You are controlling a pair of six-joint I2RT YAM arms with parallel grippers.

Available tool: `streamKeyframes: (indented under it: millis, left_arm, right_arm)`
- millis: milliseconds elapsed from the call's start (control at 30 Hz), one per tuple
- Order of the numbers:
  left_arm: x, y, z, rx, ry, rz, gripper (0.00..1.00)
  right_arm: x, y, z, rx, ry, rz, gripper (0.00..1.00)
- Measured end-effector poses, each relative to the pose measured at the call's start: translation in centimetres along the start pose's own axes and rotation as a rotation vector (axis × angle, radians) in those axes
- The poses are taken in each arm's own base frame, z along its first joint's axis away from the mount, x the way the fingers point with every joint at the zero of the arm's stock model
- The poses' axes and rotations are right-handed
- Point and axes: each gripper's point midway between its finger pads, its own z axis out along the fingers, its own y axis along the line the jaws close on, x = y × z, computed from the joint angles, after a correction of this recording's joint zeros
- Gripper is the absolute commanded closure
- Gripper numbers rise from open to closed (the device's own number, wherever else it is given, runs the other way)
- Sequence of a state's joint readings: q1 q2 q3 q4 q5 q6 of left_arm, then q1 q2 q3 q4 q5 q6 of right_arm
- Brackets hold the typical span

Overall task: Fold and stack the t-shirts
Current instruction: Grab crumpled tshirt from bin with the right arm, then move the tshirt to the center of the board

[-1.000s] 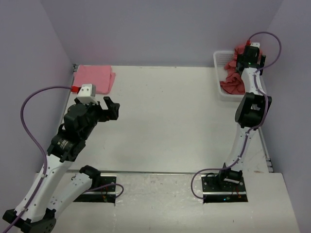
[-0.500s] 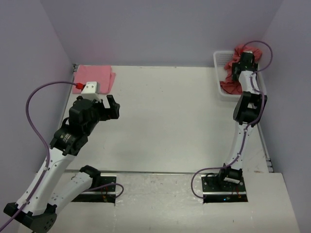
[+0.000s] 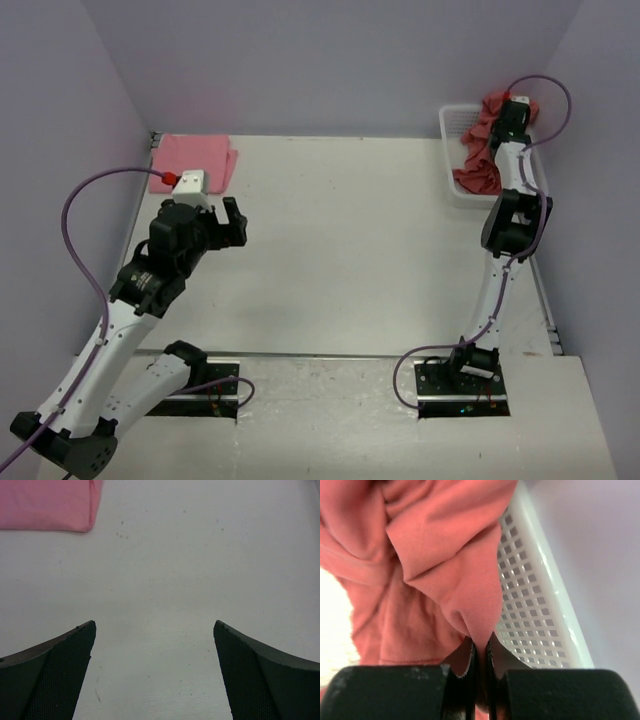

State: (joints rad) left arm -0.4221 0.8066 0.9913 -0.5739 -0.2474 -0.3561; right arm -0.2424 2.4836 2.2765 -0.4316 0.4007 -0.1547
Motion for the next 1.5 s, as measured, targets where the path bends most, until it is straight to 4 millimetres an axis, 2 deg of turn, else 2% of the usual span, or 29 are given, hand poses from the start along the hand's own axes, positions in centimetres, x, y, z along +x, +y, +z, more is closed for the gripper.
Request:
streamKeyframes:
  millis: [100,200,300,400,500,567,600,667,700,767,833,900,933,967,1033,1067,1100,1200,1267,1300,1333,1433,1467,1500]
  left_arm:
    - [2.1,0.3,0.8,-0.005,0.041,0.006,0.00]
    - [4.1,0.5,1.4,-0.009,0.085,0.003,0.01]
    - [5.3,0.4,1.9,0.001,0.108,-0.004,0.02]
    - [6.0,0.4,2.2,0.006,0.113,-0.004,0.02]
    - [6.7,0.5,2.5,0.007,0.120,-0.003,0.02]
    - [6.8,0.4,2.5,0.013,0.124,-0.003,0.02]
    - [6.7,0.4,2.5,0.017,0.120,-0.004,0.02]
    - [6.4,0.2,2.4,0.023,0.112,-0.006,0.02]
    - [6.1,0.1,2.4,0.025,0.106,-0.007,0.02]
    - [5.5,-0.1,2.3,0.031,0.091,-0.011,0.02]
    - [4.9,-0.3,2.2,0.038,0.078,-0.014,0.02]
    - [4.7,-0.4,2.2,0.043,0.073,-0.017,0.02]
    - [4.7,-0.4,2.1,0.045,0.073,-0.019,0.02]
    - [4.7,-0.4,2.1,0.044,0.074,-0.020,0.02]
    - [4.6,-0.4,2.0,0.044,0.072,-0.026,0.02]
    - [4.4,-0.4,1.9,0.044,0.069,-0.027,0.02]
    - [4.1,-0.5,1.7,0.044,0.064,-0.033,0.02]
    - [2.5,-0.7,1.1,0.045,0.031,-0.042,0.02]
    - [0.9,-0.9,0.4,0.052,-0.005,-0.050,0.02]
    - [0.2,-1.0,0.1,0.055,-0.024,-0.054,0.02]
    - [-0.7,-1.1,-0.4,0.058,-0.046,-0.058,0.03]
    - [-2.7,-1.3,-1.2,0.065,-0.092,-0.059,0.05]
    - [-3.1,-1.3,-1.3,0.065,-0.100,-0.054,0.05]
    - [-3.4,-1.4,-1.3,0.067,-0.106,-0.054,0.06]
  right_arm:
    - [-1.9,0.3,-1.3,-0.008,-0.047,0.043,1.00]
    - [-5.2,1.4,-3.7,-0.018,-0.142,0.065,1.00]
    - [-9.4,4.2,-7.8,-0.038,-0.283,0.060,1.00]
    - [-14.6,7.7,-13.0,-0.072,-0.460,0.055,1.00]
    - [-20.4,10.4,-19.3,-0.117,-0.648,0.053,1.00]
    - [-24.1,10.6,-23.8,-0.146,-0.768,0.068,1.00]
    - [-25.9,10.0,-26.4,-0.155,-0.832,0.083,1.00]
    - [-28.4,8.2,-31.0,-0.172,-0.928,0.104,1.00]
    - [-29.6,7.1,-33.9,-0.183,-0.982,0.118,1.00]
    - [-31.1,4.6,-39.5,-0.208,-1.071,0.140,1.00]
    - [-32.1,2.0,-46.6,-0.249,-1.173,0.170,1.00]
    - [-31.8,-0.1,-53.7,-0.307,-1.263,0.190,1.00]
    - [-31.2,-1.1,-57.9,-0.351,-1.310,0.211,1.00]
    - [-30.5,-2.1,-61.1,-0.385,-1.342,0.228,1.00]
    - [-28.4,-3.5,-66.8,-0.475,-1.389,0.258,1.00]
    - [-27.1,-4.2,-69.0,-0.522,-1.400,0.270,1.00]
    - [-25.9,-4.5,-70.2,-0.557,-1.394,0.272,1.00]
    - [-21.9,-4.6,-70.8,-0.633,-1.304,0.260,1.00]
    - [-19.2,-3.3,-69.6,-0.690,-1.203,0.247,1.00]
    - [-18.2,-2.5,-68.9,-0.705,-1.166,0.225,0.93]
    - [-15.7,-0.1,-67.0,-0.746,-1.067,0.186,0.92]
    - [-10.3,5.7,-62.2,-0.788,-0.862,0.050,1.00]
    - [-8.3,8.1,-60.3,-0.800,-0.789,-0.009,0.98]
    - [-6.6,10.2,-58.6,-0.804,-0.718,-0.067,0.89]
